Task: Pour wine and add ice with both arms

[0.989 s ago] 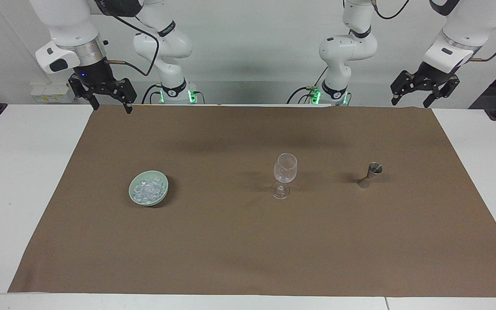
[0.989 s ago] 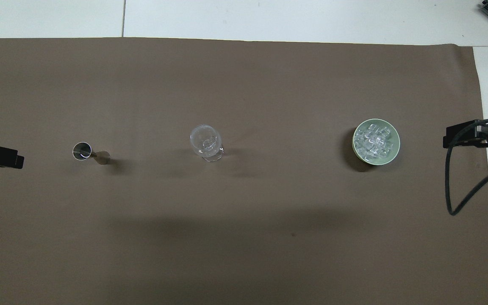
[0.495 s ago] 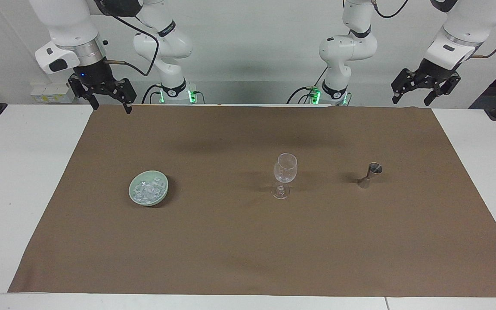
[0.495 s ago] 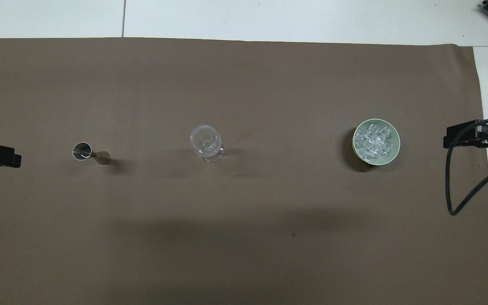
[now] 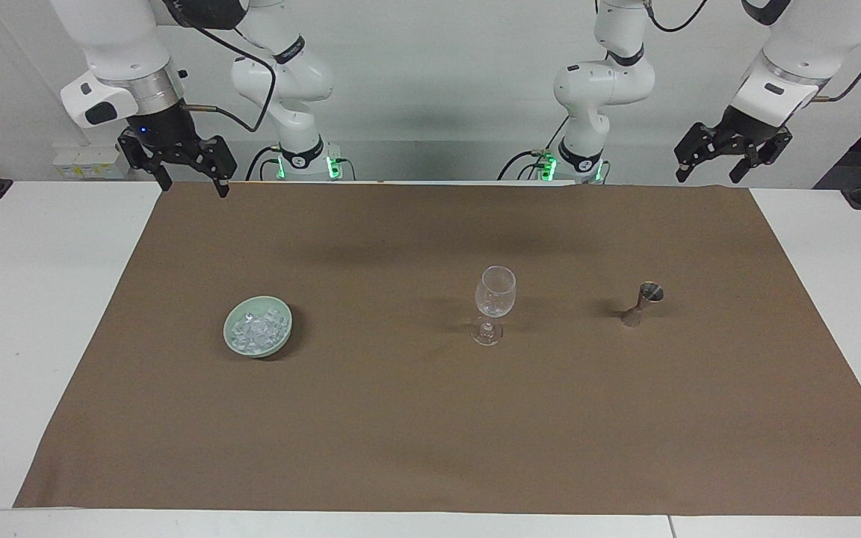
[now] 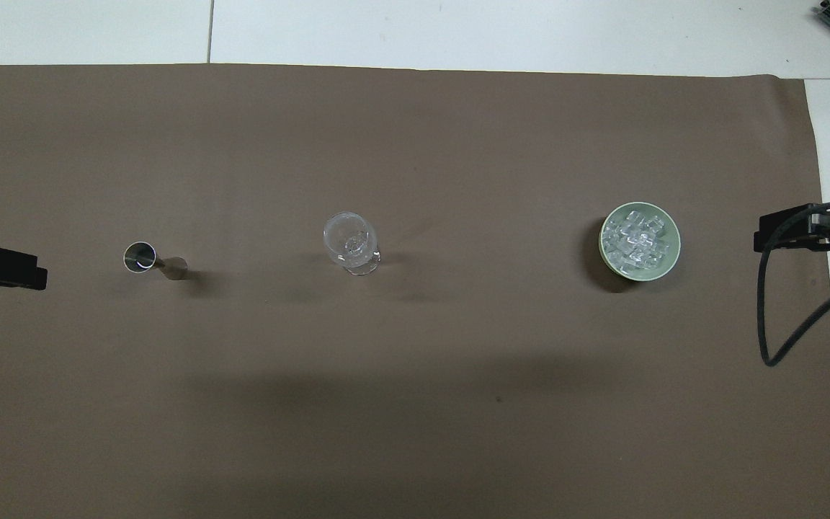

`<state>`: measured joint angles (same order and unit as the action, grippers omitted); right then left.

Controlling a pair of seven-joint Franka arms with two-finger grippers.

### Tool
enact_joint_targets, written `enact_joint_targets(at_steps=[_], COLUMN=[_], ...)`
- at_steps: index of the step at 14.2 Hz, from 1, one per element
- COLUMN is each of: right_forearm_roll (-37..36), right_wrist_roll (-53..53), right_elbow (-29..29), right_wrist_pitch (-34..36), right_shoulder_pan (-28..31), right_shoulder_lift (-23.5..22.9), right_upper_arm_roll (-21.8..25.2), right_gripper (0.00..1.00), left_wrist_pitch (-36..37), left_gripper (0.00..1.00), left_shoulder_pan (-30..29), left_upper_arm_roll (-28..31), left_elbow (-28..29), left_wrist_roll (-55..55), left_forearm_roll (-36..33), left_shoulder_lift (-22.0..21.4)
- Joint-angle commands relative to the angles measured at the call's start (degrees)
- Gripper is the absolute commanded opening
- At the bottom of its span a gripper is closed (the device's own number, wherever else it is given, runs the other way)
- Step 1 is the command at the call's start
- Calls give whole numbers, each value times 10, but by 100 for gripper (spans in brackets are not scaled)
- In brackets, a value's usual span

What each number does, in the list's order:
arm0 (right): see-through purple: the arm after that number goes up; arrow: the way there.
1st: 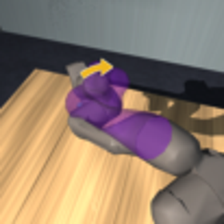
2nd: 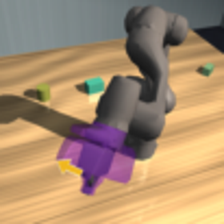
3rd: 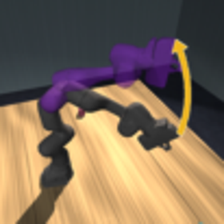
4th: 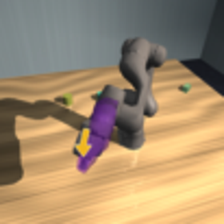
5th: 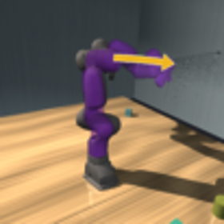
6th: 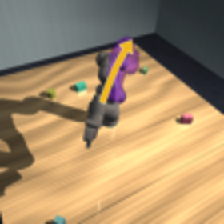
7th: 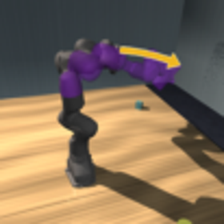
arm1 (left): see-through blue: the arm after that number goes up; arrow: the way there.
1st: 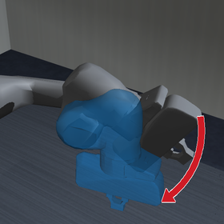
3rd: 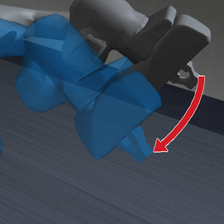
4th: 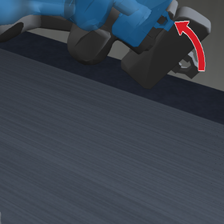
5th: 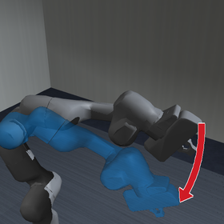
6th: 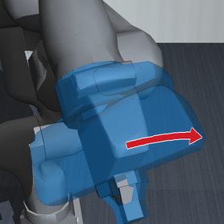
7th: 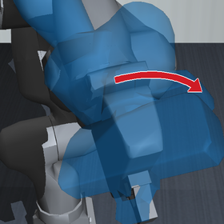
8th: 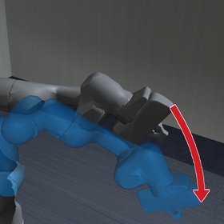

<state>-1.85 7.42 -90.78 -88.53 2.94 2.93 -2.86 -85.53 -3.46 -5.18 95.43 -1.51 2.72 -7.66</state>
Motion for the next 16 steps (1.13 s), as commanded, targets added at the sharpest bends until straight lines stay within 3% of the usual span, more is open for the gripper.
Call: enact_joint_targets(at_steps=[1,4,7,10,16], right_forearm_roll=[11,10,10,10,10], right_wrist_roll=[-8,-9,-9,-9,-9], right_elbow=[-4,-3,-4,-3,-4], right_wrist_pitch=[1,1,1,1,1], right_shoulder_pan=[9,9,9,9,9], right_shoulder_lift=[1,1,1,1,1], right_upper_arm_roll=[-5,-5,-5,-5,-5], right_gripper=[100,100,100,100,100], left_wrist_pitch=[5,-9,-24,-42,-72], left_gripper=[100,100,100,100,100], left_shoulder_pan=[6,-5,-18,-50,-109], left_upper_arm_roll=[6,12,13,14,14], left_elbow=[15,59,62,63,63], left_wrist_roll=[-13,-6,100,240,378], left_forearm_roll=[-4,-3,4,59,140], left_shoulder_lift=[-5,-18,6,32,94])
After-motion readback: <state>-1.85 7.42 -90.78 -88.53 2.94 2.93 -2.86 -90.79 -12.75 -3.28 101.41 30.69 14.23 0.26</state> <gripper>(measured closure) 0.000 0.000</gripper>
